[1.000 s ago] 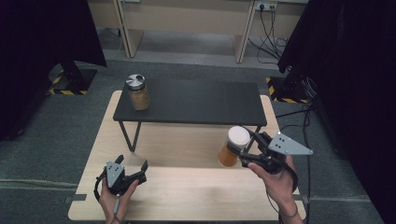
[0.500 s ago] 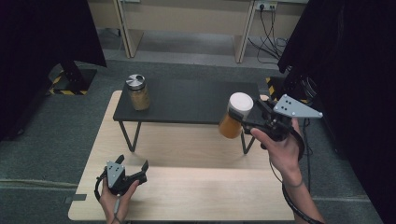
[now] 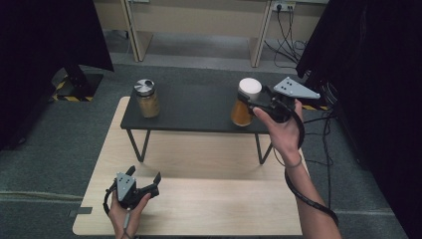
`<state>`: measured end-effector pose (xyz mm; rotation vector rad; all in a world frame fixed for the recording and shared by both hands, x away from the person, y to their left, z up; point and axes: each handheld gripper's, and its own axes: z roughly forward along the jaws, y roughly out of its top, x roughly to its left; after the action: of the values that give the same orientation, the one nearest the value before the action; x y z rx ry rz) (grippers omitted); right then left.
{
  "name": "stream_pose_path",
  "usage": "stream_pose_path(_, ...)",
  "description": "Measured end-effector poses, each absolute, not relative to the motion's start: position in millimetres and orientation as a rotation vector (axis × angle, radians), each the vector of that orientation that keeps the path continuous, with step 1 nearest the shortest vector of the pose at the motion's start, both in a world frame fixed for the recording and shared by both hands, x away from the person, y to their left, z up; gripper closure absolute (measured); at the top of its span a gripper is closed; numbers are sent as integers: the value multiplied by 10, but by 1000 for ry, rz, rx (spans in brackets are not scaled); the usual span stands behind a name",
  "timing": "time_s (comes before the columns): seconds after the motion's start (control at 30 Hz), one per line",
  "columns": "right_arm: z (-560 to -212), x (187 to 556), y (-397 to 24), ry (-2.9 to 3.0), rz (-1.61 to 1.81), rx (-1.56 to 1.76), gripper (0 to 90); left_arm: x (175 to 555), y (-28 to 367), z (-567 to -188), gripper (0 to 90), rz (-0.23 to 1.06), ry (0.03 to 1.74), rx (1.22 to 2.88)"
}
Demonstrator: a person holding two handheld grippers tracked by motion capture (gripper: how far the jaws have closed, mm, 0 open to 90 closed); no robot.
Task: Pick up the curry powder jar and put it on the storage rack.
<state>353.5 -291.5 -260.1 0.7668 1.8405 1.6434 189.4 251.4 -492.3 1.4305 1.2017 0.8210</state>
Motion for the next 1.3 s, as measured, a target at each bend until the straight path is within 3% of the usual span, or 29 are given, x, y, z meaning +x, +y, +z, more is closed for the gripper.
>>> stream_pose_path(0.33, -2666, 3735, -2827, 1846, 1609, 831, 338, 1899, 2506, -4929, 29, 816, 1200, 1433)
stream_pose_path(1.3, -2987, 3723, -2800, 1751, 1676, 793, 339, 1913, 2481, -4965, 29, 811, 1204, 1443)
